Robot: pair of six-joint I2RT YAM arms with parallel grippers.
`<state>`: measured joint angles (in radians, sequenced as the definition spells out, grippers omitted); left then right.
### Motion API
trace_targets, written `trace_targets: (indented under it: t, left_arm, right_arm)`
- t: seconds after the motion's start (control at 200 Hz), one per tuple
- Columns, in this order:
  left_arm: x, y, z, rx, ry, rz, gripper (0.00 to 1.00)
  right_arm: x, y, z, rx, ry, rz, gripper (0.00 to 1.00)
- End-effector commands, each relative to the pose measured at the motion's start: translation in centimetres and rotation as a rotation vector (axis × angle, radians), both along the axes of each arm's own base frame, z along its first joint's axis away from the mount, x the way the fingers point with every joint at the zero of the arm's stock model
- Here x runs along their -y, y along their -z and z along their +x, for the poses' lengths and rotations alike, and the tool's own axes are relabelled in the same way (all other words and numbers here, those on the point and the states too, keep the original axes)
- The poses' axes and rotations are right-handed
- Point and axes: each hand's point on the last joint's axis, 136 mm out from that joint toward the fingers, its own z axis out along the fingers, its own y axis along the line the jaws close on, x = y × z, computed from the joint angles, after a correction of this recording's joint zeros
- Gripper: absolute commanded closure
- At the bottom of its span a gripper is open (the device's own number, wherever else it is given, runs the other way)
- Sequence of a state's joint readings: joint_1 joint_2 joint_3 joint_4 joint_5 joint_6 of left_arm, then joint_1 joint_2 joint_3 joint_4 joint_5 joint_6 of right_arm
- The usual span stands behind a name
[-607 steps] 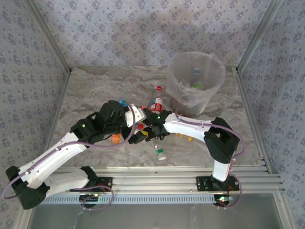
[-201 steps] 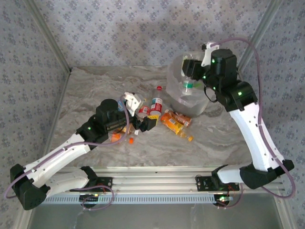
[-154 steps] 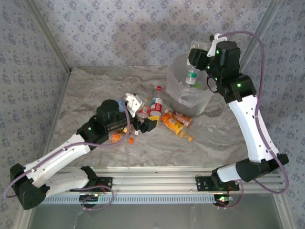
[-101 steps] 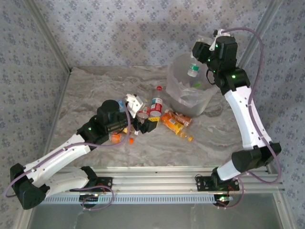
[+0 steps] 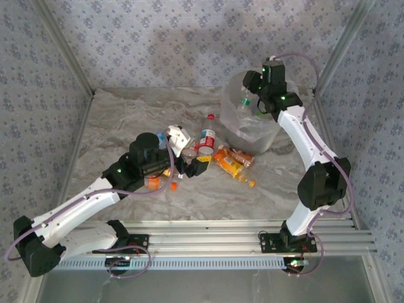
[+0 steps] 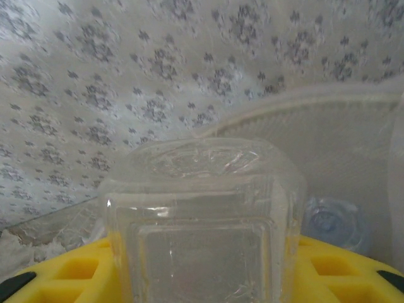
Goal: Put the plastic bottles in the bin
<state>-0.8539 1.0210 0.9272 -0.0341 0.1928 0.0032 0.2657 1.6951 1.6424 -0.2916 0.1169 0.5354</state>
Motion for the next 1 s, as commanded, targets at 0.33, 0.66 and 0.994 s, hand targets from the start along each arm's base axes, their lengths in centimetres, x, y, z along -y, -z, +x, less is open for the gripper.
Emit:
trace_targets:
  t: [0.33,0.66,0.994]
  left_arm:
    - [-0.1,-0.1,-0.2,0.03,0.002,0.029,0.0]
    - [-0.1,0.2,-0.1,0.031,0.005,0.046,0.0]
    - [-0.3,0.2,-0.3,0.052,0.013,0.074,0.0]
  right_arm:
    - [-1.5,4.6,-1.4,-0.054,-0.012,0.02,0.41]
    - [-0.8,2.7,-2.5,-0.04,-0.032,0.004,0.21]
    - [-1.4,-3.2,-7.2,0.029,-0.156,-0.058,0.15]
